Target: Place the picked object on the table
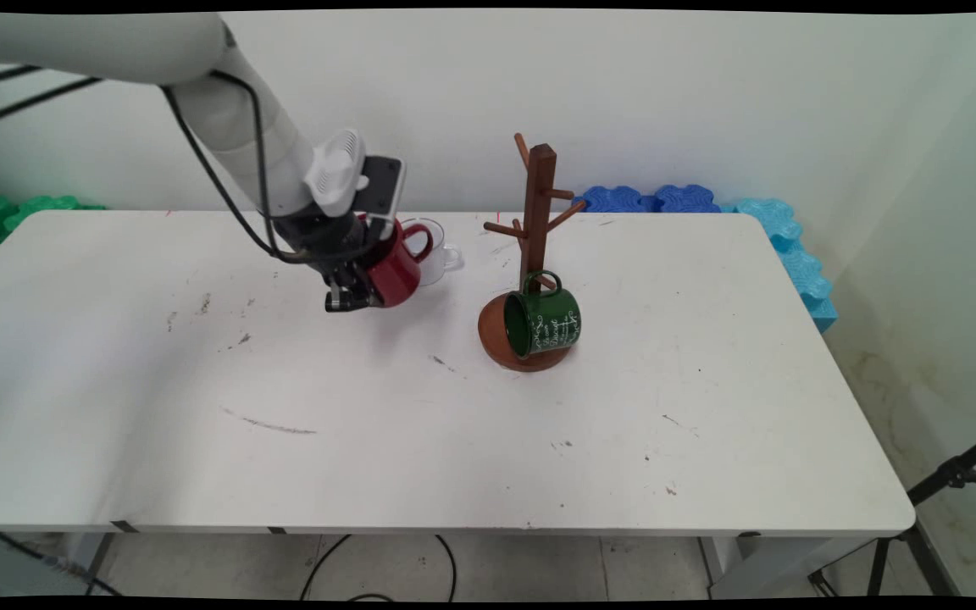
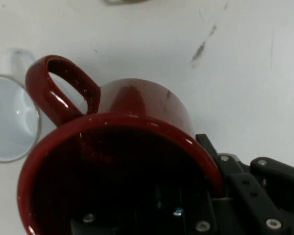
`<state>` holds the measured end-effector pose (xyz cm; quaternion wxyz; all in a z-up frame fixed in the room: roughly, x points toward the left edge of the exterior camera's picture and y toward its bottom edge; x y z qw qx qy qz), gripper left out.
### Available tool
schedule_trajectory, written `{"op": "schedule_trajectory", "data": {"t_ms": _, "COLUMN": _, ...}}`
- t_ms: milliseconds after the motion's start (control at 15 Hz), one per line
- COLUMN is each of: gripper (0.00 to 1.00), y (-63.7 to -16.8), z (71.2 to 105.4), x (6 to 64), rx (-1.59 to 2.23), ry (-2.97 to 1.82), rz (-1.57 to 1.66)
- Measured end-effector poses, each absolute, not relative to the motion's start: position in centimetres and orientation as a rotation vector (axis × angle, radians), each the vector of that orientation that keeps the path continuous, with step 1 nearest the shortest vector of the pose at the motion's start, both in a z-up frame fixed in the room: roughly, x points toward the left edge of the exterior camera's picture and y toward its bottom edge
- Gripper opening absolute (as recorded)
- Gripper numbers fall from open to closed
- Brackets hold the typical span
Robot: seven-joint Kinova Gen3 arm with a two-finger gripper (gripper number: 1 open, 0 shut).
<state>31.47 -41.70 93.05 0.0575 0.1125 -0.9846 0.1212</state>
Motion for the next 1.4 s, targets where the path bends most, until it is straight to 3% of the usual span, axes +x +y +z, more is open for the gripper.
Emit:
{"op": "schedule_trajectory", "data": {"t_ms": 533, "gripper": 0.0, "y": -44.6, "z": 88.5, "x": 29.9, "rx": 0.297, "ry": -3.038, "rz": 0.245}}
{"op": "schedule_trajectory", "data": {"t_ms": 1400, "gripper": 0.0, "y": -47.2, "z": 84.6, "x": 29.1, "rx": 0.254, "ry": -3.059, "rz": 0.139}}
